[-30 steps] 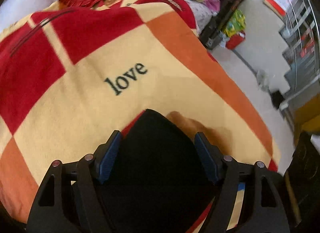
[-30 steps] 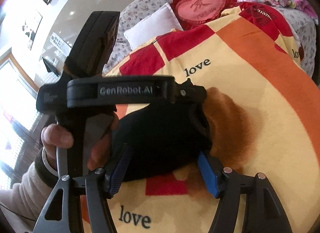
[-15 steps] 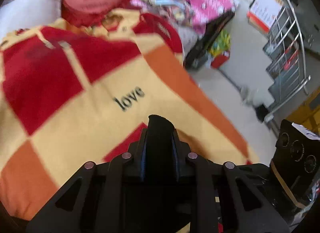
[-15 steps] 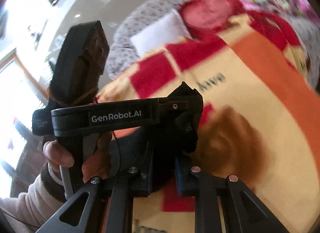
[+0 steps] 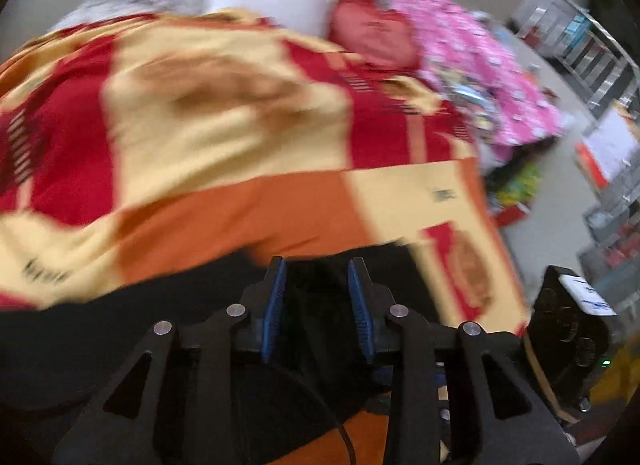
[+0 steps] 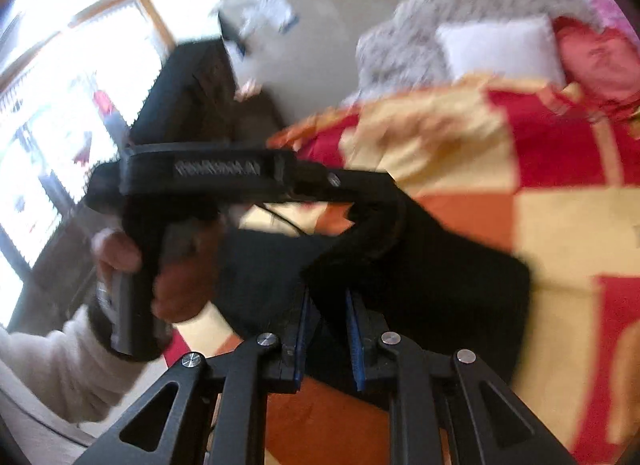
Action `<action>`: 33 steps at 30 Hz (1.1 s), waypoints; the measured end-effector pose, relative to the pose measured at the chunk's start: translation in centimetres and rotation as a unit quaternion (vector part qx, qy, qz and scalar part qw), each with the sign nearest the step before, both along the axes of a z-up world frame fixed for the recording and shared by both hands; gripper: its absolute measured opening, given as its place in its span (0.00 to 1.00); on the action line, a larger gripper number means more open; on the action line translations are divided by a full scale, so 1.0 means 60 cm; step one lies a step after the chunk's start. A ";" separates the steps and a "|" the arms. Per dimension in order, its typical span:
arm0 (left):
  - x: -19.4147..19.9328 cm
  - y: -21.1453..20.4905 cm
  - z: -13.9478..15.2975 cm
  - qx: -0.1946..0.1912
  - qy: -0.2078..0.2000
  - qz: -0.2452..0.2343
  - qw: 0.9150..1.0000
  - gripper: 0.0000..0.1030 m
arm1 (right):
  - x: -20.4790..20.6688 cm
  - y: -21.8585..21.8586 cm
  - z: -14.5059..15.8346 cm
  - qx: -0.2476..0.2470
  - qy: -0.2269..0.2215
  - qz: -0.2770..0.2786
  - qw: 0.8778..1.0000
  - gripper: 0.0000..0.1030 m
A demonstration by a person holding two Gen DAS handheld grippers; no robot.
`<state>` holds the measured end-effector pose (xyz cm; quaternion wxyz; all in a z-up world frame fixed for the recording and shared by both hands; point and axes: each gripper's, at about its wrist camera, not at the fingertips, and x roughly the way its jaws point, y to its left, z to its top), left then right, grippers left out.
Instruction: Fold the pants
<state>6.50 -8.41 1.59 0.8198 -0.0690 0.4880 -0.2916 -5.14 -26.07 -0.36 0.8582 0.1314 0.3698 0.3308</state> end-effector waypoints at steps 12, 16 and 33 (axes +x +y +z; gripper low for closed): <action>-0.076 0.047 -0.024 -0.027 0.015 0.032 0.999 0.63 | -0.018 -0.044 0.023 -0.058 -0.004 -0.032 0.998 0.44; -0.093 0.011 -0.048 -0.013 0.029 0.025 0.999 0.63 | 0.024 -0.085 -0.004 -0.101 0.018 -0.101 0.990 0.44; -0.106 -0.030 -0.074 0.013 0.017 0.041 0.999 0.14 | 0.044 -0.095 -0.040 -0.133 0.038 -0.133 0.981 0.45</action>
